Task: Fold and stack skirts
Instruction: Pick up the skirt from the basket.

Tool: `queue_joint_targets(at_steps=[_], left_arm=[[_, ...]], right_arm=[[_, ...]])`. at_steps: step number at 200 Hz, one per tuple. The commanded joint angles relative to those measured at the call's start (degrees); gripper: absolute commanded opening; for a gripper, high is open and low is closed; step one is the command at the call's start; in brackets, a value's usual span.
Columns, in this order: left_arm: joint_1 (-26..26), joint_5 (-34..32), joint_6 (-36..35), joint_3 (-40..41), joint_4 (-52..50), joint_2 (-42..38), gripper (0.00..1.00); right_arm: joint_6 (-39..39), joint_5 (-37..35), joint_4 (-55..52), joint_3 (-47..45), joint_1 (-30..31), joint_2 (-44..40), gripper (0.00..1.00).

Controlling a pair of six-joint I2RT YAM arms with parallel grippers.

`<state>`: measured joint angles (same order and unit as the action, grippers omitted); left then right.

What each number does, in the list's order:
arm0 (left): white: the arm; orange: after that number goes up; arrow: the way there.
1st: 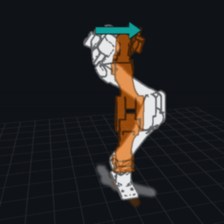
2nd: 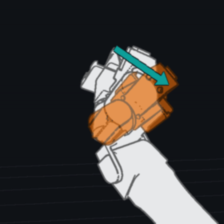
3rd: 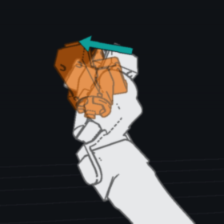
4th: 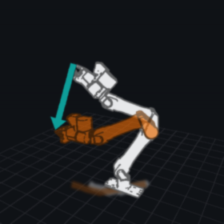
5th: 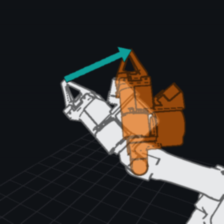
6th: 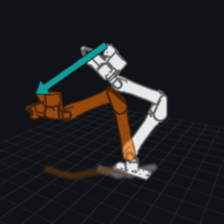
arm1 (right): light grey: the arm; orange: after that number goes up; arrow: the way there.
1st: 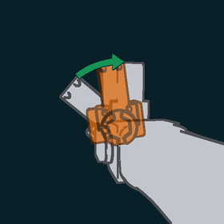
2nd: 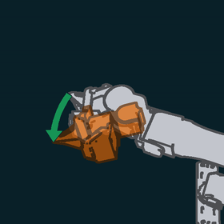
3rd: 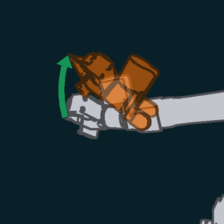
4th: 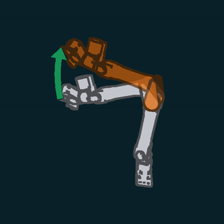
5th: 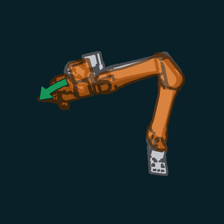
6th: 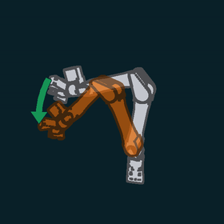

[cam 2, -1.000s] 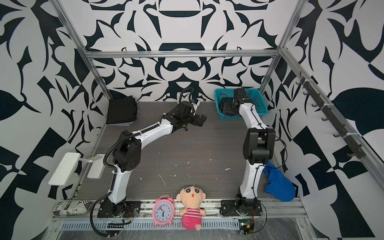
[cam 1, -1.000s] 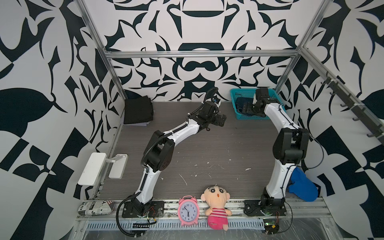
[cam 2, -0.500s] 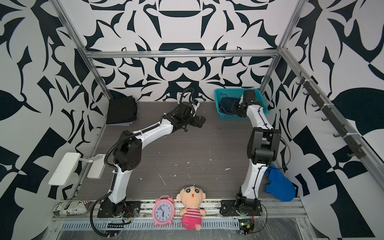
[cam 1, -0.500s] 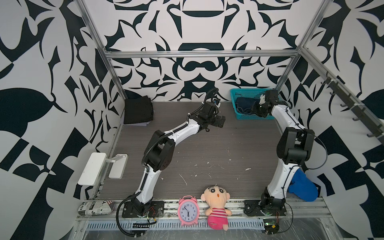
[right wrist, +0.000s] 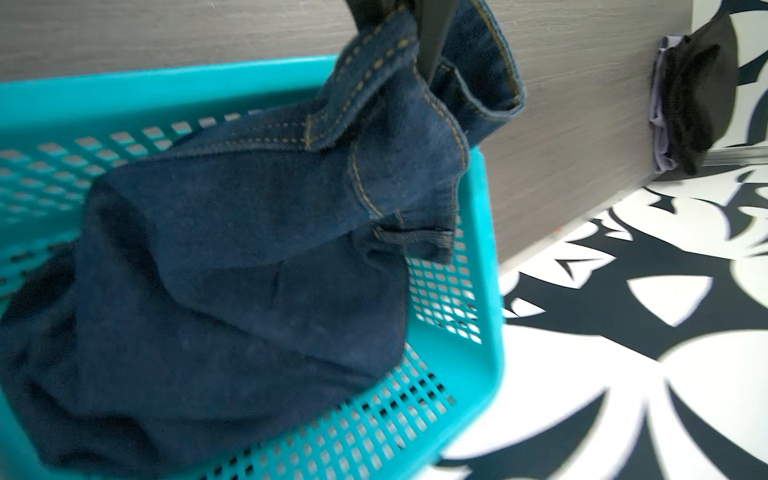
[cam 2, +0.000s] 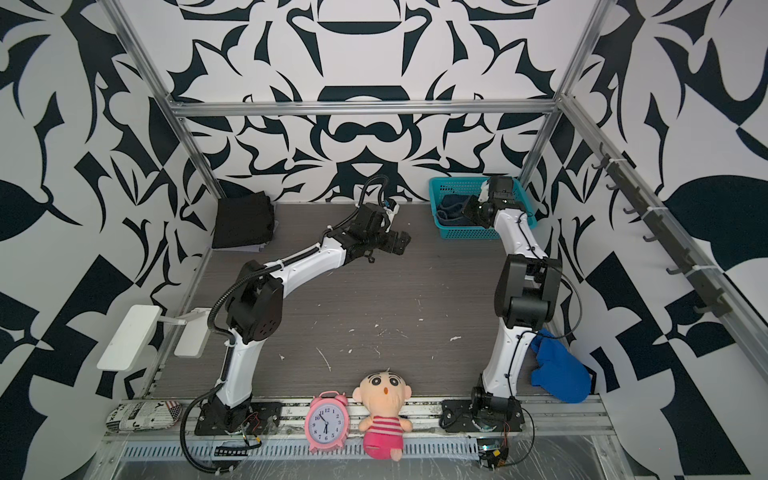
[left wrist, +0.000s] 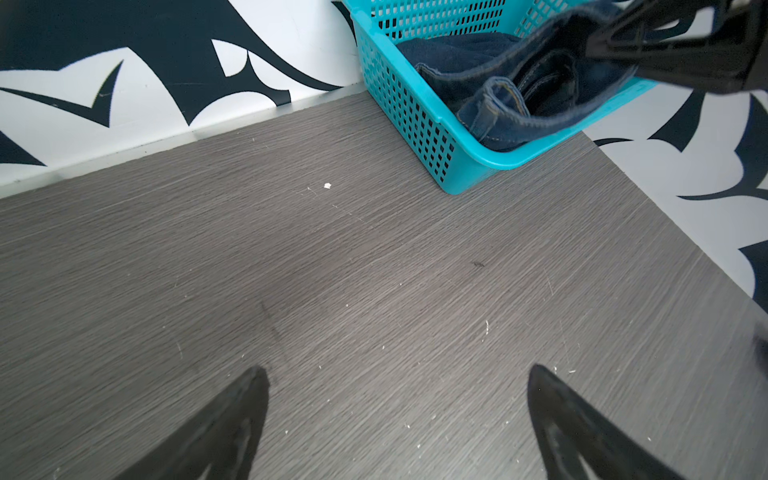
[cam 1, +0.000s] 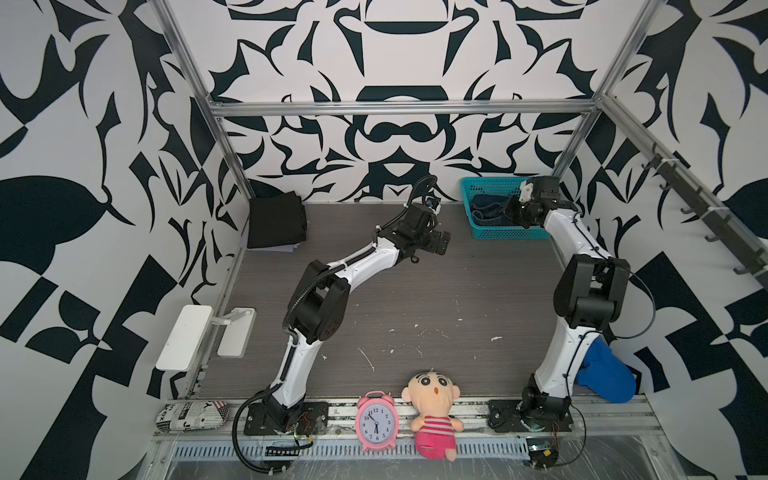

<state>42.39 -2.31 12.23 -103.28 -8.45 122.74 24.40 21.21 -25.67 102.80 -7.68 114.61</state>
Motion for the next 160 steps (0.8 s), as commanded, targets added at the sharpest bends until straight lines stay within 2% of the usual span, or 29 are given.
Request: queue_joint_targets(at_steps=[1, 44, 82, 100, 128, 160], left_arm=[[0.1, 1.3, 1.1, -1.0, 3.2, -6.5, 0.99], [0.8, 1.9, -0.3, 1.1, 6.5, -13.5, 0.99], [1.5, 1.3, -1.0, 3.1, 6.4, -17.0, 0.99], [1.8, 0.5, -1.5, 5.0, 7.4, -18.9, 1.0], [1.9, -0.4, -1.8, 8.9, 9.0, -23.3, 0.99], [1.9, -2.7, -2.9, 16.3, 12.8, -30.7, 1.0]], right_arm=[[-2.8, 3.9, 2.1, 8.4, 0.3, -7.0, 0.0], [-4.0, 3.8, -2.2, 24.0, 0.3, -7.5, 0.0], [-5.1, 5.3, -11.9, 48.4, 0.8, -2.9, 0.0], [-4.1, 6.8, -13.9, 56.5, 1.3, -2.1, 0.0], [-2.6, 8.4, -10.5, 55.3, 3.7, -7.2, 0.0], [-5.8, 7.5, -7.2, 48.8, 8.5, -15.9, 0.0]])
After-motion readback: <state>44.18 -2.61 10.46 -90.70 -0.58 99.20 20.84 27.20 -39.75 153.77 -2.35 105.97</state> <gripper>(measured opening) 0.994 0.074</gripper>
